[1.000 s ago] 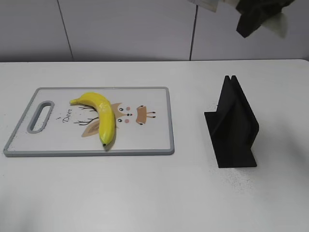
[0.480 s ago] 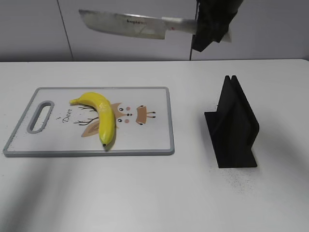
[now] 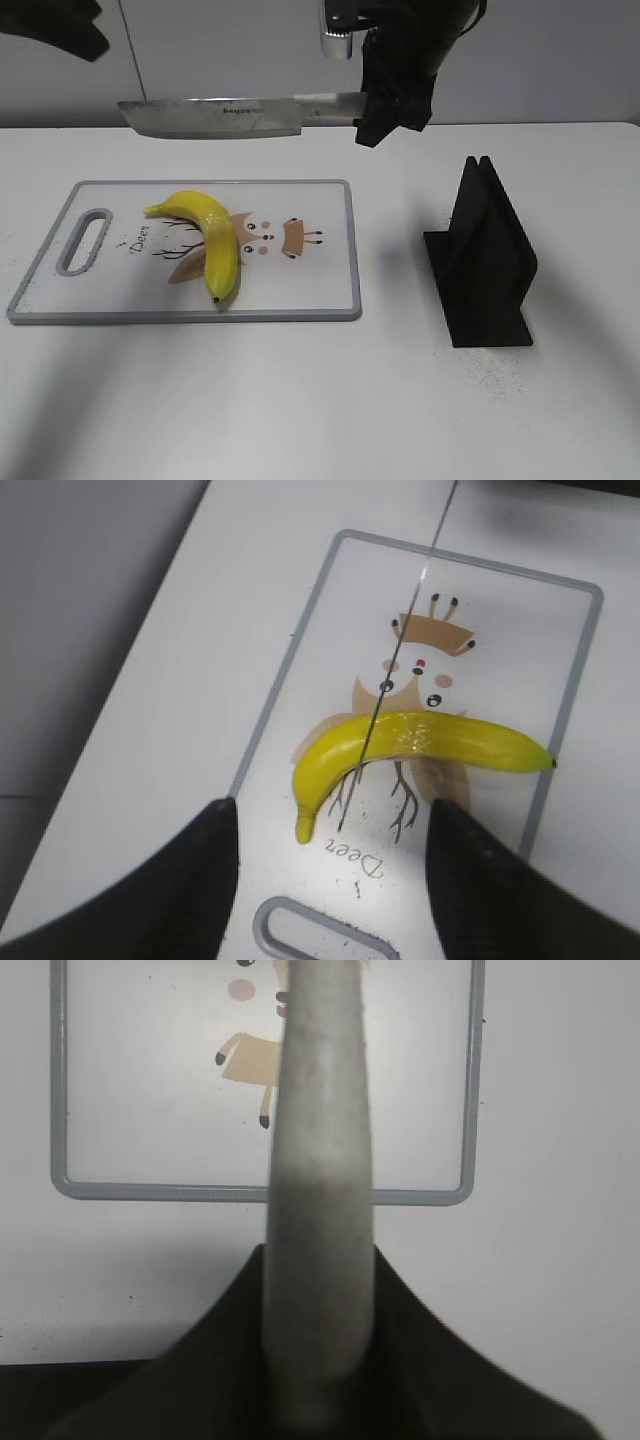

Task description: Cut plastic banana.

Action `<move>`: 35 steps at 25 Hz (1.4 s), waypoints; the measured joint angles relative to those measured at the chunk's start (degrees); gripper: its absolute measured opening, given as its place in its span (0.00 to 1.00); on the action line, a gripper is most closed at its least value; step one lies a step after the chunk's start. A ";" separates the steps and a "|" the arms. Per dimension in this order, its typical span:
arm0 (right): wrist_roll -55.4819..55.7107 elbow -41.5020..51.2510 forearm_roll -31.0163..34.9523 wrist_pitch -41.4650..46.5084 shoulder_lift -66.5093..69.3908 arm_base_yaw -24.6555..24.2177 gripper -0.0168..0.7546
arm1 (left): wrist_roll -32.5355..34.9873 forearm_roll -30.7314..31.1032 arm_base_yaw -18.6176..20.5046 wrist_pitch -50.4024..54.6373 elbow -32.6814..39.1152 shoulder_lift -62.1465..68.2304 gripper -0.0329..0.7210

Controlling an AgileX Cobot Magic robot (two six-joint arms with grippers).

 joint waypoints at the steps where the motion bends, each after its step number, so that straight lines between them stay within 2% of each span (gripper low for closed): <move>1: -0.25 -0.31 0.15 0.00 0.33 0.00 0.24 | 0.72 0.00 -0.75 0.04 0.00 1.26 0.81; 8: -1.77 -0.79 3.37 -0.06 1.79 0.00 0.24 | 1.98 3.06 -4.16 0.12 -0.05 8.06 0.81; 19: -1.99 -0.86 5.52 -0.06 1.79 0.00 0.24 | 2.09 4.17 -4.60 0.12 -0.34 11.06 0.63; 22: -2.12 -0.86 6.06 -0.06 1.79 0.00 0.24 | 2.09 4.23 -4.60 0.12 -0.34 11.65 0.53; 26: -2.12 -0.86 6.13 -0.06 1.79 0.00 0.24 | 1.99 4.61 -4.60 0.12 -0.34 11.79 0.18; 27: -2.12 -0.86 6.17 -0.06 1.79 0.00 0.24 | 1.39 5.02 -4.60 0.12 -0.34 11.79 0.12; 29: -2.12 -0.86 6.43 -0.16 1.79 0.00 0.24 | 0.21 5.97 -4.66 0.41 -0.34 11.79 0.08; 35: 1.37 -0.86 6.23 -0.16 1.79 0.55 0.24 | -4.32 7.83 -5.04 0.47 0.22 11.79 0.08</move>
